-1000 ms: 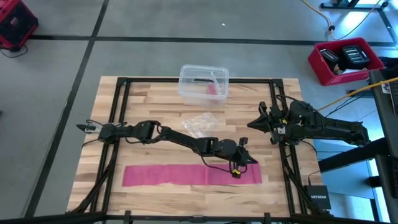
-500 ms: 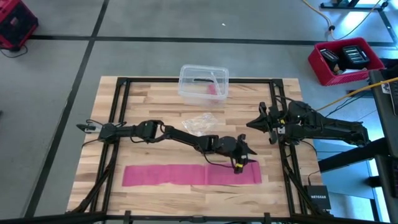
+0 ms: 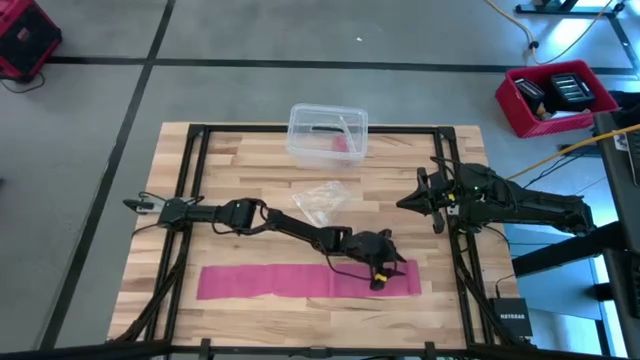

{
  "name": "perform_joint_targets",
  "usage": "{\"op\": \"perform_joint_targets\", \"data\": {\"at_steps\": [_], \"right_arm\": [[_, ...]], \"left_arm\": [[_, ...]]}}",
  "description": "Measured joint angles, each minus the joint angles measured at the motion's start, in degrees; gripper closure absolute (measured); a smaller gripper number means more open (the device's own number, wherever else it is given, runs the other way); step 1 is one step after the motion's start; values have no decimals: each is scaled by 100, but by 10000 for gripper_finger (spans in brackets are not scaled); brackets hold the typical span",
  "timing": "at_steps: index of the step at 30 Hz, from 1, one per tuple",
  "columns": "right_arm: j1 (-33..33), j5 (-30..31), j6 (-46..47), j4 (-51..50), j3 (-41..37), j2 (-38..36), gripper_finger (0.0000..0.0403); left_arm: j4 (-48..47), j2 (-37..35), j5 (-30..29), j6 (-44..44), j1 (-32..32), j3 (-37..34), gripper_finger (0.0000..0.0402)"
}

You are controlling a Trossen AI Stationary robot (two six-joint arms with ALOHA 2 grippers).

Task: Roll bandage
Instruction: Roll the pink bandage

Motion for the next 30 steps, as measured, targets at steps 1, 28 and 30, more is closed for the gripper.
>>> {"op": "perform_joint_targets", "data": {"at_steps": [1,28,30], "right_arm": [[0,0,2,-2,0,0,393],[0,-9,8,-170,-4,0,393],[-1,-9,8,-182,-4,-2,393]], "left_arm": [[-143,-2,2,63,-24,0,224],[-2701,-961,-456,1118,-233,-4,225],[-2327,-1011,-651,1358,-228,-4,225]]}}
